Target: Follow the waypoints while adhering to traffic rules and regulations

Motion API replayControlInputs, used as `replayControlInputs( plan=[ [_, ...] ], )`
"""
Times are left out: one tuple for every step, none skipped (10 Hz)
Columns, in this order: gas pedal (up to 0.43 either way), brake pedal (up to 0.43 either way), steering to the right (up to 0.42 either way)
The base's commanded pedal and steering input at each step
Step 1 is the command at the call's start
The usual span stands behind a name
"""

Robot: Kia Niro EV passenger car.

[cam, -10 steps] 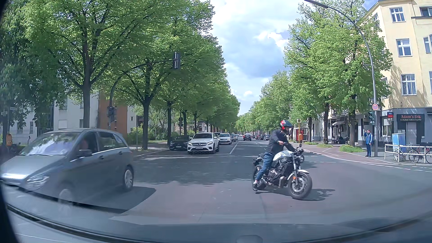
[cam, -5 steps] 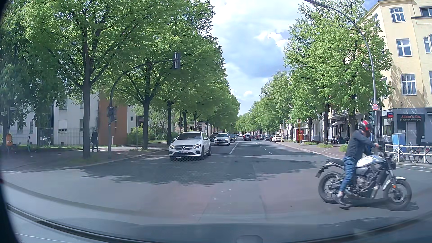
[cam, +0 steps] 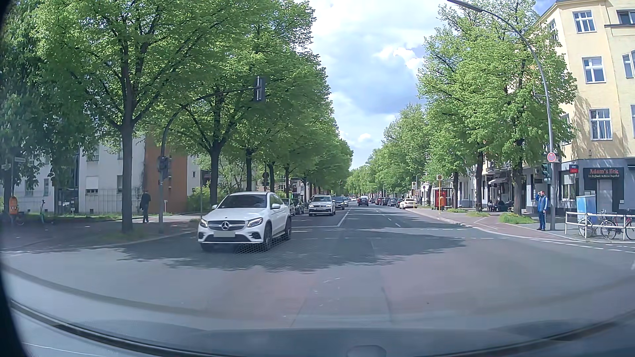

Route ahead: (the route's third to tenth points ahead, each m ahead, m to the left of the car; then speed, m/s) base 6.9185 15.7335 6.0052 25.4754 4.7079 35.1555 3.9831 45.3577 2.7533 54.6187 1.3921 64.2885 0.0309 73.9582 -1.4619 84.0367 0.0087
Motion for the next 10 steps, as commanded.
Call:
replayControlInputs(
  plan=[
    [0.000,0.415,-0.769],
    [0.000,0.415,-0.769],
    [0.000,0.409,-0.769],
    [0.000,0.409,-0.769],
    [0.000,0.402,-0.769],
    [0.000,0.402,-0.769],
    [0.000,0.396,-0.769],
    [0.000,0.396,-0.769],
    [0.000,0.390,-0.769],
    [0.000,0.390,-0.769]
  ],
)
